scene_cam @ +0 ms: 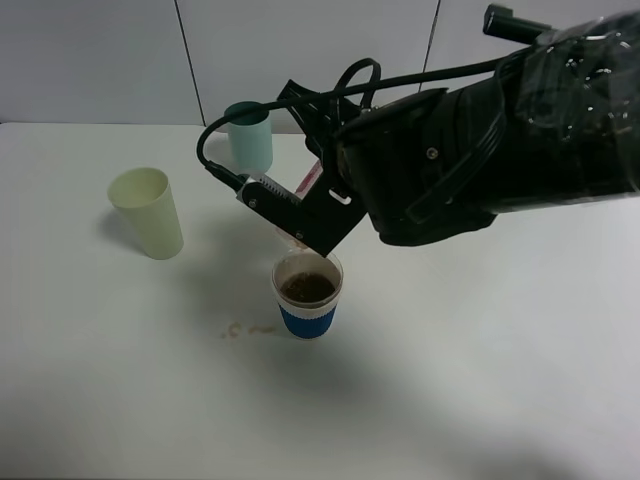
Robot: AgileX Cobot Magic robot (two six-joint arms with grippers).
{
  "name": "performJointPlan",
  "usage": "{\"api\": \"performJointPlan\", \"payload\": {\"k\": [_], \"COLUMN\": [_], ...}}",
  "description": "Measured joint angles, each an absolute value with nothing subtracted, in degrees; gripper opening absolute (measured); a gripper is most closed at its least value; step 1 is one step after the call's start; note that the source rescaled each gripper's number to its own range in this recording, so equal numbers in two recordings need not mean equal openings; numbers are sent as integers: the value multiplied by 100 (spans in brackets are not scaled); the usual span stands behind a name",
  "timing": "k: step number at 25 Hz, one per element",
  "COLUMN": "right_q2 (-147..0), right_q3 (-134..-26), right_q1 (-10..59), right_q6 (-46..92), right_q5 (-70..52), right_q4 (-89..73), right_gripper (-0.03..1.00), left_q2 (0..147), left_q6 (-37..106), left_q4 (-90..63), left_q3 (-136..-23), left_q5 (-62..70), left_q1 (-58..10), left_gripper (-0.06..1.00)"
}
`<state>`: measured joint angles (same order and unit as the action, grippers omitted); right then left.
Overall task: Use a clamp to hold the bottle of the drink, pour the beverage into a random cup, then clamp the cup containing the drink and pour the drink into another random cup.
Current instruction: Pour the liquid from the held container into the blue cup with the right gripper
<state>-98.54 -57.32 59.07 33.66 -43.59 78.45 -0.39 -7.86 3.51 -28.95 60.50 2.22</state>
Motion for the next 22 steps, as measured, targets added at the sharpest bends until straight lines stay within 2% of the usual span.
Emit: {"api": "performJointPlan", "payload": {"k": [12, 22], "right_q2": [-9854, -9854], "right_q3": [-5732, -5732], "right_q1": [5975, 6127], "right_q6": [3314, 2703], "right_q5": [-4293, -4203], "right_q4": [8442, 9144], "right_gripper": [2, 2], "left_q2": [-39, -39], "left_q6": [-786, -786], "left_q4": [351, 351], "left_q3": [-2895, -2895], "left_q5": [6050, 6050], "left_q1": [222, 222], "left_gripper": [90, 90]}}
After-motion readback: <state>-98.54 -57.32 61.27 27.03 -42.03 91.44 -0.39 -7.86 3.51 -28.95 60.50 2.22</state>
